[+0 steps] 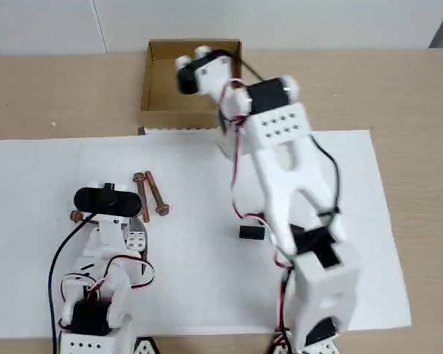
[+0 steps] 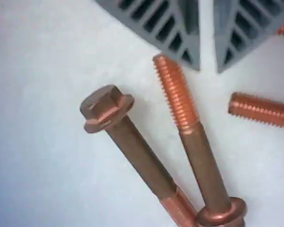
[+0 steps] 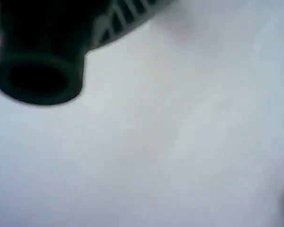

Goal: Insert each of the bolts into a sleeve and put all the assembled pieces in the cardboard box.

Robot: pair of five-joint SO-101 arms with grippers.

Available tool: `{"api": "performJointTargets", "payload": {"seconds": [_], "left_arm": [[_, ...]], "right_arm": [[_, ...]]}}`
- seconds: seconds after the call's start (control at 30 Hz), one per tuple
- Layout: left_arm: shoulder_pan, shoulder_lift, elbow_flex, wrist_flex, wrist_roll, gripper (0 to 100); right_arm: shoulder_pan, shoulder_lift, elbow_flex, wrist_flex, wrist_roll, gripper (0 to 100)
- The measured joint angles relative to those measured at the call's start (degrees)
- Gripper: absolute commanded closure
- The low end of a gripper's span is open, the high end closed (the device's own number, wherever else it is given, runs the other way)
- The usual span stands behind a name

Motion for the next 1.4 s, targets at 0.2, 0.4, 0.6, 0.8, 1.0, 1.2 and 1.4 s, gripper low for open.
{"api": "performJointTargets", "payload": {"seconds": [0.2,0.4,0.6,0.8,1.0,1.2,1.4], "left_arm": [[0.0,0.0,-2.3,1.0,-0.1,99],[-2.1,0.6,-11.3,4.3,-0.1,99],[-6.9,13.5,-23.9,7.9,-0.1,99],[-7.5,33.1,-38.2,8.9,2.1,99],[-7.5,51.6,-52.2,11.4,9.8,99],[-7.5,66.3,-61.8,18.0,20.9,99],[-7.5,76.5,-65.2,19.8,33.4,99]], "right_arm": [[4.3,-15.5,17.9,0.0,-4.1,99.5],[9.9,-28.2,35.4,0.0,-11.3,99.3],[17.2,-39.8,49.0,0.0,-16.4,99.5],[25.0,-47.9,56.8,0.0,-16.7,99.5],[33.0,-52.1,61.0,-1.8,-16.7,99.5],[37.1,-54.5,63.7,-4.1,-16.7,99.5],[38.1,-55.4,63.7,-4.3,-16.7,99.5]]}}
